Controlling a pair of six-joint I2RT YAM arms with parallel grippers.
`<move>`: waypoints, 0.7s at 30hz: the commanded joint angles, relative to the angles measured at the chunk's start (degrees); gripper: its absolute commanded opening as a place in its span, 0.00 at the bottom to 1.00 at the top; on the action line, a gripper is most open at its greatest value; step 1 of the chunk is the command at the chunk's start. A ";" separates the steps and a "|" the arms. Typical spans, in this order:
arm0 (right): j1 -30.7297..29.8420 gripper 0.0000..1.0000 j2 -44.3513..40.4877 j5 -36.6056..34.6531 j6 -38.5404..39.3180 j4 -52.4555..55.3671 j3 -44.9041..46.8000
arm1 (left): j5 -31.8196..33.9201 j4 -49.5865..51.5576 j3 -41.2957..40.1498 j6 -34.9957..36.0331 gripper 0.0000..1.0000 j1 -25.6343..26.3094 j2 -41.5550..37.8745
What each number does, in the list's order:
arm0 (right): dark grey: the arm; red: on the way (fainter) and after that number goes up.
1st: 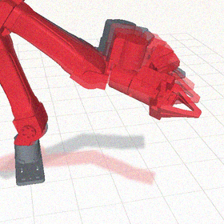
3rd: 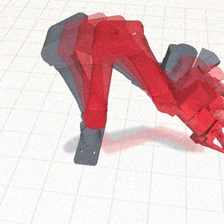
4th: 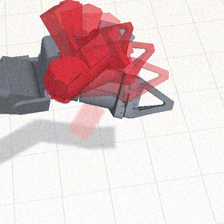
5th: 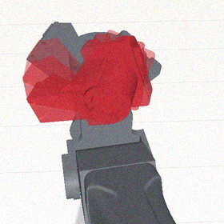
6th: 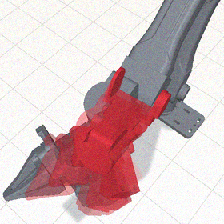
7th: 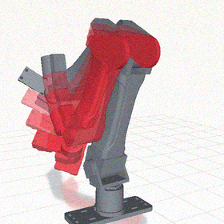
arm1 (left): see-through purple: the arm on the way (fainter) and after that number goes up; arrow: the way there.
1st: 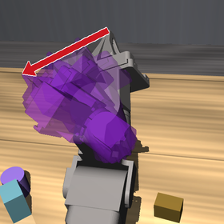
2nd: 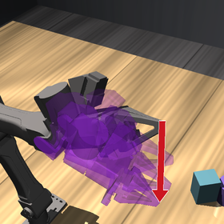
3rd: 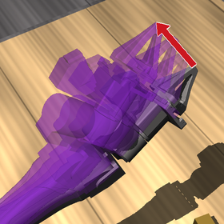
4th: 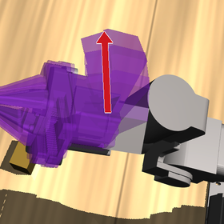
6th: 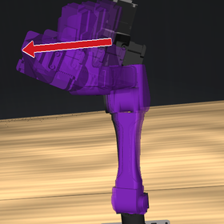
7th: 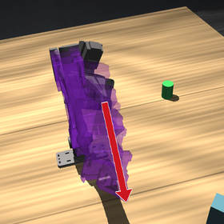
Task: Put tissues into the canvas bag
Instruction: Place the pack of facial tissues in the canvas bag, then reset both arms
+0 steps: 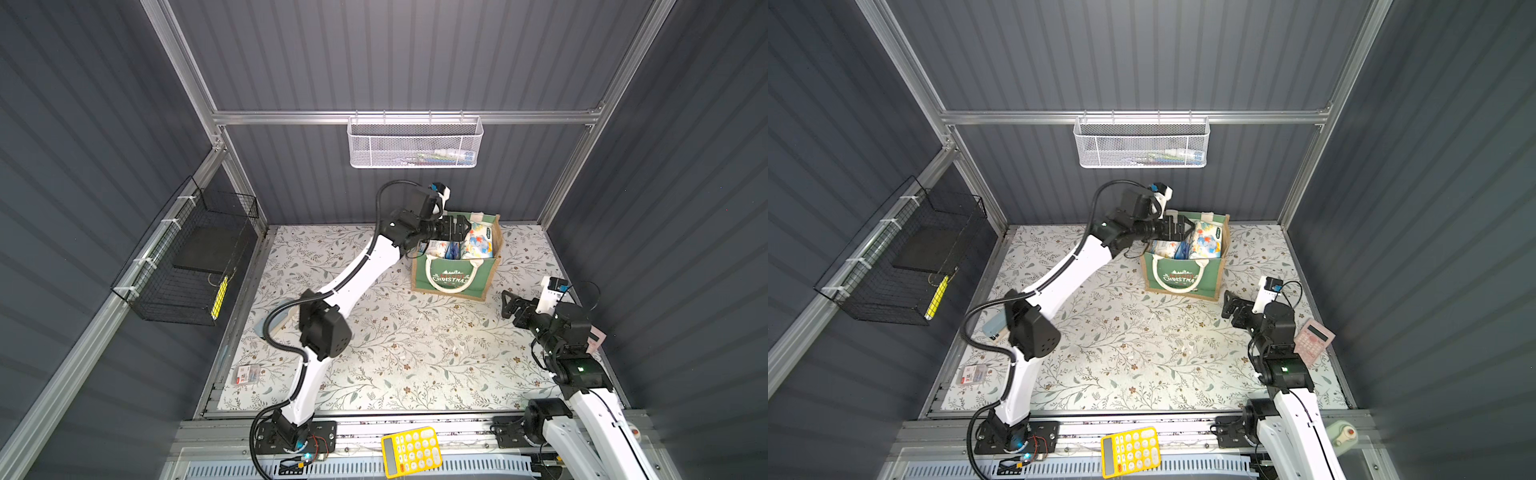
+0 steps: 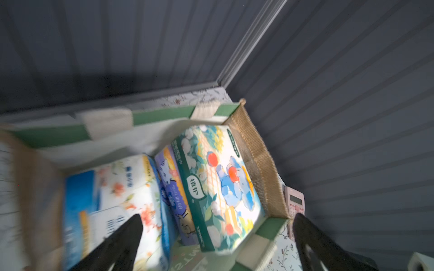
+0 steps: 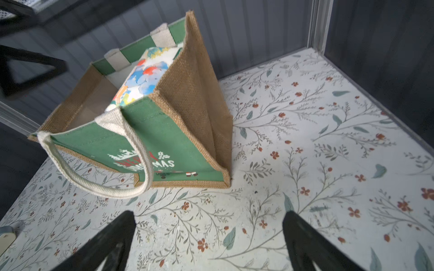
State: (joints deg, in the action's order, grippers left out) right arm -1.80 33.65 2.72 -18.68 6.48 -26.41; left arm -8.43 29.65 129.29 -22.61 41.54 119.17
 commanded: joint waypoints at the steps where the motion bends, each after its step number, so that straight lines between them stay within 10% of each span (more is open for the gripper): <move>1: 0.19 0.99 -0.27 -4.12 3.55 -8.69 4.67 | 9.68 -1.95 -12.39 9.29 1.00 -0.32 -13.38; 14: 0.31 0.99 27.10 -13.48 15.12 -56.99 18.27 | 43.93 -31.35 -85.72 20.57 1.00 -8.47 -55.72; 21: 1.69 0.99 48.45 -9.92 17.70 -69.09 12.18 | 44.01 -62.31 -107.42 24.59 1.00 -19.30 -52.74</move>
State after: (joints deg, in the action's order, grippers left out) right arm -1.06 76.29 -9.32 -3.01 -52.84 -11.90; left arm 33.98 -13.47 24.23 -1.72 25.52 62.67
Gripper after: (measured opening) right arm 0.990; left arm 0.997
